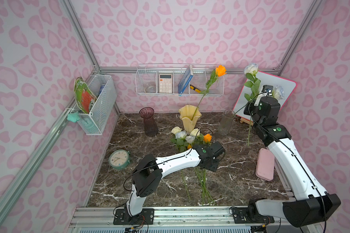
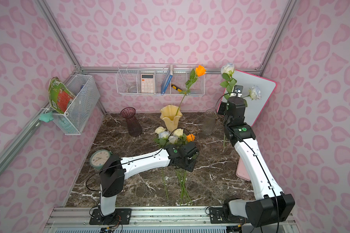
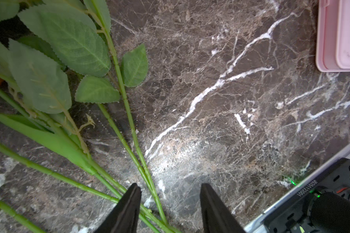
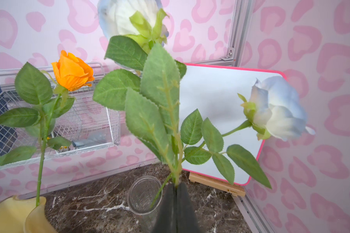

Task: Arrange the flowers in different vases according to their colors
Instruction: Insert the flower into the vase.

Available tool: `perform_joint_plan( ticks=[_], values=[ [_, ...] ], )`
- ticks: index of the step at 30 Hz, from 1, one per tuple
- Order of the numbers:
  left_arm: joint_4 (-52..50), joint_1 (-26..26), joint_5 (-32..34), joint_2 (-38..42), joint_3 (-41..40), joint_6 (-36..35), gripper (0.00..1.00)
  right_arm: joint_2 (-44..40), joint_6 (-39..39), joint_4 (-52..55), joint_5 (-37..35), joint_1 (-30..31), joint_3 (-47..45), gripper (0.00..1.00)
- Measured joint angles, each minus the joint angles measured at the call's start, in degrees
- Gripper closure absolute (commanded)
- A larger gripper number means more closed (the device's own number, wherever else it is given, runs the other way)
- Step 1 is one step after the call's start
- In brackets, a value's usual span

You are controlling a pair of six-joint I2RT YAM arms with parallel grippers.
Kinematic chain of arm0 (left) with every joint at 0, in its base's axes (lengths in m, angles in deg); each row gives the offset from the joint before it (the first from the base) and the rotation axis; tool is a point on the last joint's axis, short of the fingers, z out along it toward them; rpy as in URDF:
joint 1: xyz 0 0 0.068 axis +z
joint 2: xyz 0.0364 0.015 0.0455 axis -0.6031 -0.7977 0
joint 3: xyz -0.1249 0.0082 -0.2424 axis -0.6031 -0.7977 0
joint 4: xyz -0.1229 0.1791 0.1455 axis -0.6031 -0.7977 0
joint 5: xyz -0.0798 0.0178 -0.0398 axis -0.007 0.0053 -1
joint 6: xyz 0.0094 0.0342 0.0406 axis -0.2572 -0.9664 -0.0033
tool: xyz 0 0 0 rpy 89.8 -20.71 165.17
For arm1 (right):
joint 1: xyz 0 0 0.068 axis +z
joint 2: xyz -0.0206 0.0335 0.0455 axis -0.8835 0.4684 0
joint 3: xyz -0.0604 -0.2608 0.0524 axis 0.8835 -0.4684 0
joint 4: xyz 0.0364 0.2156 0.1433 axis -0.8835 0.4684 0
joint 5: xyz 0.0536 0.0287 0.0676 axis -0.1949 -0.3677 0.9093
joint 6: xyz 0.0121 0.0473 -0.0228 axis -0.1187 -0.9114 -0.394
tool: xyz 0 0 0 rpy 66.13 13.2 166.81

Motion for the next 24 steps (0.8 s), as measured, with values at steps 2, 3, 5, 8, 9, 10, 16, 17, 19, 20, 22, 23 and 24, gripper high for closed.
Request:
perform_joint_plan(
  ticks=[2,3,5,8,9,10,16,17,19,20,22,23,24],
  values=[
    [-1.3,0.0,0.9,-1.3,1.6,0.3,0.47,1.2,1.0,-3.5,-0.5,0.0,-0.4,1.00],
    [-1.8,0.0,1.6,-2.0,2.5,0.4,0.47,1.6,1.4,-5.0,-0.8,0.0,-0.6,1.00],
    [-3.0,0.1,2.8,-3.7,4.5,0.5,0.47,2.5,2.1,-8.4,-1.2,0.0,-0.9,1.00],
    [-4.7,0.5,3.7,-5.9,6.6,0.6,0.48,4.2,3.4,-12.6,-1.8,0.1,-0.9,1.00],
    [-5.4,0.7,4.0,-6.6,7.4,0.6,0.48,4.5,3.8,-13.5,-2.1,0.3,-1.0,1.00],
    [-6.3,0.9,4.3,-7.5,8.5,0.6,0.49,4.5,4.4,-14.7,-2.4,0.4,-1.6,1.00],
    [-8.7,1.9,5.9,-10.1,11.1,0.2,0.49,4.0,5.7,-21.0,-3.3,0.7,-5.1,1.00],
    [-8.7,2.1,6.0,-10.4,11.3,0.0,0.49,3.9,5.8,-22.1,-3.5,0.7,-6.3,1.00],
    [-8.5,2.3,6.0,-10.9,11.5,-0.3,0.50,3.6,5.9,-23.9,-3.6,0.7,-8.4,1.00],
    [-8.5,2.4,6.0,-11.1,11.5,-0.4,0.50,3.4,5.9,-25.0,-3.7,0.7,-9.4,1.00],
    [-8.5,2.4,5.8,-11.4,11.9,-0.9,0.50,3.1,6.1,-28.2,-3.7,0.8,-11.2,1.00],
    [-8.5,2.4,5.8,-11.5,12.2,-0.9,0.50,3.0,6.5,-30.7,-3.9,0.9,-12.6,1.00],
    [-8.5,2.4,5.6,-11.5,12.3,-1.0,0.50,2.9,7.1,-32.7,-4.4,1.1,-13.9,1.00]
  ],
)
